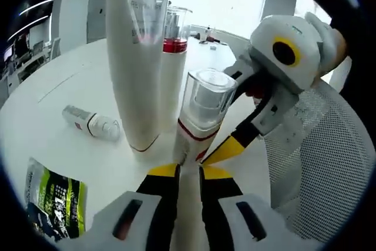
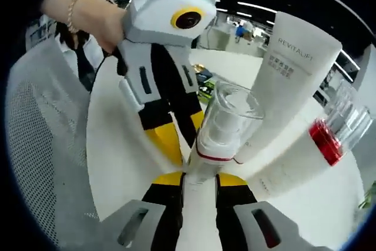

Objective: Arrange the skincare products in the storage area until every visible bottle or jar stands upright without overlapping.

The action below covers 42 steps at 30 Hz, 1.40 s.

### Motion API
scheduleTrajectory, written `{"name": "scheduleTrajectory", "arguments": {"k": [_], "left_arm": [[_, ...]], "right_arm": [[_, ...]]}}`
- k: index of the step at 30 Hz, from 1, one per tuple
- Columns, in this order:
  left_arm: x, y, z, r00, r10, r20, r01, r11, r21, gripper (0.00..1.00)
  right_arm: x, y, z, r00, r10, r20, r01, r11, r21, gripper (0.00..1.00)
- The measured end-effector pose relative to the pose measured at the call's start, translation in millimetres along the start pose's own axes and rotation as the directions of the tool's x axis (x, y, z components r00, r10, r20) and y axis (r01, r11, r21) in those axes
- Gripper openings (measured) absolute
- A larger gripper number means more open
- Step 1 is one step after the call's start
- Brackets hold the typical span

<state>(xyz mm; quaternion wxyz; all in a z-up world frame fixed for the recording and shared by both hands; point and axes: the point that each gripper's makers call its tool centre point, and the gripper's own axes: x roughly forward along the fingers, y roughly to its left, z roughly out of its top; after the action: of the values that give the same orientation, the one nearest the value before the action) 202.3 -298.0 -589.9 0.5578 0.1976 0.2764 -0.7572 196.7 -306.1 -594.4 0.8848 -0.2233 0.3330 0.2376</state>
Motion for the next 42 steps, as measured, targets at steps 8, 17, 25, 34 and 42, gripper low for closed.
{"name": "scheduleTrajectory", "arguments": {"k": [8, 17, 25, 34, 42], "left_arm": [[3, -0.3, 0.6, 0.999, 0.037, 0.014, -0.037, 0.999, -0.038, 0.09], [5, 1.6, -1.1, 0.998, 0.056, 0.015, -0.055, 0.996, -0.07, 0.12], [6, 0.6, -0.4, 0.998, 0.063, 0.013, -0.062, 0.995, -0.078, 0.13], [5, -2.1, -0.4, 0.997, 0.073, 0.016, -0.071, 0.993, -0.09, 0.13], [4, -1.9, -0.4, 0.997, 0.077, 0.01, -0.075, 0.993, -0.091, 0.14]], "right_arm": [[1, -6, -3.2, 0.991, 0.135, 0.006, -0.132, 0.975, -0.176, 0.17], [3, -10, -4.6, 0.972, 0.23, 0.044, -0.224, 0.968, -0.112, 0.16], [1, -10, -8.8, 0.967, 0.254, 0.029, -0.249, 0.961, -0.117, 0.17], [-7, -2, -11.2, 0.985, 0.174, 0.014, -0.175, 0.983, 0.048, 0.15], [-8, 2, -2.7, 0.987, 0.155, 0.031, -0.157, 0.985, 0.069, 0.16]]}}
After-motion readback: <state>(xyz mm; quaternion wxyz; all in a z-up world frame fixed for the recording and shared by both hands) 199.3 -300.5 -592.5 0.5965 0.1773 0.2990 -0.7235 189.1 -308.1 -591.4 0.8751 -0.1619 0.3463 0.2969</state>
